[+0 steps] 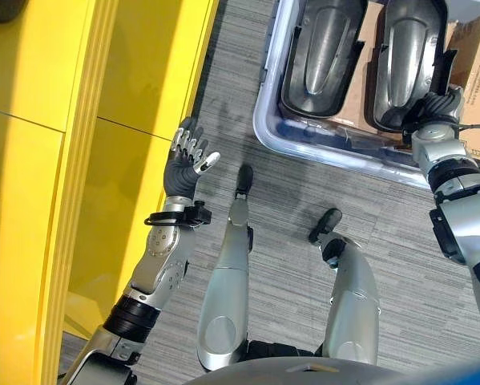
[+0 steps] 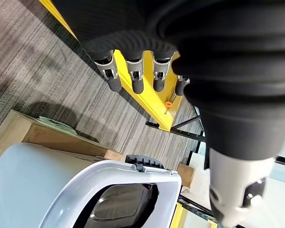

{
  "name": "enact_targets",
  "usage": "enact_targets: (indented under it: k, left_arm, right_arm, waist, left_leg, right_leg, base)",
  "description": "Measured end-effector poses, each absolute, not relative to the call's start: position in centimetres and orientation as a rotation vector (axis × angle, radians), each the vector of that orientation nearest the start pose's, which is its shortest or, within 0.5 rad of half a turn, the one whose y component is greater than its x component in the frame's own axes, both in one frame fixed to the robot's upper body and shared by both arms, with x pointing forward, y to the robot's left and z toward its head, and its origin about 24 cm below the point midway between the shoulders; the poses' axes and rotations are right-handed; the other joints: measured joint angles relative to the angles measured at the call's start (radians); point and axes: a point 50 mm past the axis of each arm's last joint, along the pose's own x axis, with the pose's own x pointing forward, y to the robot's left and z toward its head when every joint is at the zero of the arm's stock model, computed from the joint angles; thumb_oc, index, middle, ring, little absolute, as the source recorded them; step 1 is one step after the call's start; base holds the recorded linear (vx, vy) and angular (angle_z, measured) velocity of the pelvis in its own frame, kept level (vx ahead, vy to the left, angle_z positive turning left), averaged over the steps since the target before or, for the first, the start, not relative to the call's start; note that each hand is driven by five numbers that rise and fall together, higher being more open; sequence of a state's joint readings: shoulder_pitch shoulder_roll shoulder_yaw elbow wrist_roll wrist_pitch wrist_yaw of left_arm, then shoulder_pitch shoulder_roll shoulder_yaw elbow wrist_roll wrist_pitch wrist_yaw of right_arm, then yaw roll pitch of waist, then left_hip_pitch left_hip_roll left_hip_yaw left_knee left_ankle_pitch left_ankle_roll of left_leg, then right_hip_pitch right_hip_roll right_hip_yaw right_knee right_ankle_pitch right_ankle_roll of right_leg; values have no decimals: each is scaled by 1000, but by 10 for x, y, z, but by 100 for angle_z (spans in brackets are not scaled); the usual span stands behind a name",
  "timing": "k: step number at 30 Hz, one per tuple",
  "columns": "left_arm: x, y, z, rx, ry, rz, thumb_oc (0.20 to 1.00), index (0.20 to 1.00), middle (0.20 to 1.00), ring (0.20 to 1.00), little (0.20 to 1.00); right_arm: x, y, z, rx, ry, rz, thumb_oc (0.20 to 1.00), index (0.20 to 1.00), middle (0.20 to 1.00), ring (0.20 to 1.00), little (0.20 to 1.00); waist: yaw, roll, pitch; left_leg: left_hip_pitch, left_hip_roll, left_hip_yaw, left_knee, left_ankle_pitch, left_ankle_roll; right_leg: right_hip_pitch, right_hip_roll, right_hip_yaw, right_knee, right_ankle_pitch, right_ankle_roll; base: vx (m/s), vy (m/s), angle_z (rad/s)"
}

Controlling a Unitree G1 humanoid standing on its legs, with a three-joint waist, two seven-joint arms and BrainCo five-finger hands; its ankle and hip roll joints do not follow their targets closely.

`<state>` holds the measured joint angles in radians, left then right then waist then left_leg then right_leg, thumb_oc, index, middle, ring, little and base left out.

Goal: Move parts from the plastic box to the shelf.

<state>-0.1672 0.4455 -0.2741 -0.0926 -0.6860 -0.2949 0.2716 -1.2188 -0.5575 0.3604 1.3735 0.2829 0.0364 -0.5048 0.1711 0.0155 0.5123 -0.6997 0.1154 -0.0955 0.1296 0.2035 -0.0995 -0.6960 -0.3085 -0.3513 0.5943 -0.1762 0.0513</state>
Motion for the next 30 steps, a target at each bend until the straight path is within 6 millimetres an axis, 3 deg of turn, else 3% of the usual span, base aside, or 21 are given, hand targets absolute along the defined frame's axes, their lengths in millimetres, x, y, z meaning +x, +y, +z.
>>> enact_targets:
  k: [6,9,18,30]
  left_arm:
    - [271,171,118,-321,-330,-44,1000,1000,1000,1000,1000]
    - [270,171,116,-321,-325,-43,1000,1000,1000,1000,1000]
    - [261,183,102,-327,-275,13,1000,1000,1000,1000,1000]
    - [256,196,97,-324,-269,62,1000,1000,1000,1000,1000]
  right_arm:
    - [402,-279,183,-390,98,-688,200,200,200,200,200]
    - [402,-266,161,-292,136,-652,200,200,200,200,200]
    - [391,-244,137,-175,13,-544,200,200,200,200,200]
    - [363,-234,137,-133,-175,-499,200,200,200,200,200]
  waist:
    - [-5,0,0]
    - [-14,0,0]
    - [-34,-1,0]
    - [-61,-1,0]
  left_leg:
    - [31,0,4,-3,-3,4]
    - [37,0,6,-2,-2,5]
    - [90,3,26,-10,-6,9]
    - [160,10,33,-32,-11,11]
  right_leg:
    - [25,-1,6,1,0,0]
    - [29,-1,7,4,0,0]
    - [67,1,26,-3,1,1]
    - [129,12,30,-23,1,1]
  base:
    - [0,0,0]
    - [0,0,0]
    - [-2,-10,-4]
    - [0,-7,-2]
